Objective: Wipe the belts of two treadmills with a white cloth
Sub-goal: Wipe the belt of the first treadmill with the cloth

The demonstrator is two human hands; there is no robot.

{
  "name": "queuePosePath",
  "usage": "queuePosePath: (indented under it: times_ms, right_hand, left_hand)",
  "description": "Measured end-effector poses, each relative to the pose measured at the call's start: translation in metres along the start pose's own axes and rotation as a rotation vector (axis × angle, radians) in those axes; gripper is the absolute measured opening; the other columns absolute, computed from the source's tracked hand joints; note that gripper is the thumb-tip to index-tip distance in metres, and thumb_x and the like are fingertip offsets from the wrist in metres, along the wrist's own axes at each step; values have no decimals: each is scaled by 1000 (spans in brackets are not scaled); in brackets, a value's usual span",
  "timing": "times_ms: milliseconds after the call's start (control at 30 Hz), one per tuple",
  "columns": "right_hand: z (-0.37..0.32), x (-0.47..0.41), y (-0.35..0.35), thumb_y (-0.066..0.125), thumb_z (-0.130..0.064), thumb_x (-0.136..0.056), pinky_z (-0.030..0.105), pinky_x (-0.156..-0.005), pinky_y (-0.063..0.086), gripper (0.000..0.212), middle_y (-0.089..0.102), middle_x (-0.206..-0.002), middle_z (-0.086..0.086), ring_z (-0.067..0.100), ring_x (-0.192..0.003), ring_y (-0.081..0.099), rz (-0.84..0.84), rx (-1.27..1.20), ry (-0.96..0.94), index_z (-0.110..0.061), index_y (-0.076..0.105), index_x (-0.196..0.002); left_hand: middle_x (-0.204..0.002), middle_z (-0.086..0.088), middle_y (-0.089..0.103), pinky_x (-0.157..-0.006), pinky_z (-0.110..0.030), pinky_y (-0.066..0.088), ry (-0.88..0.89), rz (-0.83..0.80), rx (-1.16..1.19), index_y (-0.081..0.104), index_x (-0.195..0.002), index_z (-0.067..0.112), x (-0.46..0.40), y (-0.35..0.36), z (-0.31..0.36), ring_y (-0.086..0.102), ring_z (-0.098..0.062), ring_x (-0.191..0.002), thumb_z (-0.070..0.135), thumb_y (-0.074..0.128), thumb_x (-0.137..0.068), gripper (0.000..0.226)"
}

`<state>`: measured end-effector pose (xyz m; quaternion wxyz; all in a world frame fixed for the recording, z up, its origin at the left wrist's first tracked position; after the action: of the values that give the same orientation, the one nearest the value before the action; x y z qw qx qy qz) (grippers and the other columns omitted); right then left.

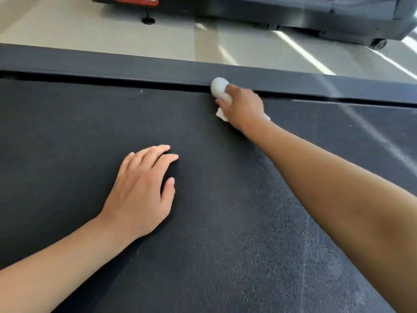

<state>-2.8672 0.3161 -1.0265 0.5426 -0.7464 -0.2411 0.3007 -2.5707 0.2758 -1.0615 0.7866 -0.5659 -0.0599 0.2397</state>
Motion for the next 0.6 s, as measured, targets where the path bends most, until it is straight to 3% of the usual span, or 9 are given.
queuePosePath:
  times_ms: [100, 167, 267, 333, 400, 500, 600]
  right_hand:
    - [-90, 55, 14, 60, -53, -94, 34, -68, 42, 27, 59, -88, -13, 14, -79, 51, -167, -105, -425, -26, 59, -96]
    - [-100, 78, 15, 61, -50, -95, 32, -67, 38, 24, 51, -86, -19, 10, -79, 49, -192, -191, -579, -27, 62, -97]
    - [-24, 32, 0, 57, -54, -95, 30, -70, 40, 26, 61, -79, -20, 9, -86, 63, -116, -115, -281, -29, 65, -101]
    - [56, 0, -23, 50, -56, -95, 33, -71, 44, 33, 65, -83, -11, 23, -93, 67, 38, -11, 80, -26, 62, -103]
    - [91, -2, -32, 46, -52, -95, 37, -73, 45, 35, 64, -90, 3, 35, -95, 64, 105, 28, 276, -19, 57, -104]
    - [36, 37, -19, 55, -51, -93, 34, -71, 41, 30, 69, -96, 3, 32, -96, 65, 31, -18, 93, -23, 60, -104]
    - [-40, 146, -13, 67, -46, -89, 34, -69, 43, 22, 64, -86, -7, 23, -85, 64, -129, -191, -310, -25, 61, -92]
  left_hand:
    - [-154, 3, 49, -120, -55, 34, 7, -6, 6, 58, -141, 23, 0, -1, 0, 45, -24, -144, 38, 43, -95, 51]
    - [-154, 3, 50, -120, -55, 34, 23, -5, 11, 58, -141, 22, 0, -2, 0, 45, -24, -144, 37, 43, -96, 50]
    - [-154, 4, 50, -120, -55, 33, 11, 3, 10, 58, -141, 22, 0, -2, -1, 46, -24, -143, 35, 44, -95, 49]
    - [-153, 4, 50, -120, -55, 33, 3, 6, 13, 58, -140, 22, 1, -3, 1, 45, -24, -143, 34, 45, -95, 48]
    - [-153, 4, 50, -120, -55, 33, 1, 2, 13, 58, -140, 22, 1, -3, 2, 45, -24, -142, 34, 45, -94, 48]
    - [-153, 4, 50, -120, -55, 34, 4, 0, 13, 58, -140, 23, 0, -4, 2, 45, -24, -142, 35, 43, -94, 49]
    - [-153, 3, 51, -120, -55, 34, 10, 0, 11, 58, -140, 21, 1, -5, 1, 46, -24, -143, 33, 42, -93, 51]
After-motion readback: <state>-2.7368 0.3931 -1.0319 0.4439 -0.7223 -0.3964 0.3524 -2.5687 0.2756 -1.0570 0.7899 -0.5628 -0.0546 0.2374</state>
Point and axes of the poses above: each hand's wrist, its own x-axis away from the middle knuckle, its own y-axis out of the palm, z = x × y, the point moved 5 cm from there along -x, towards the middle knuckle
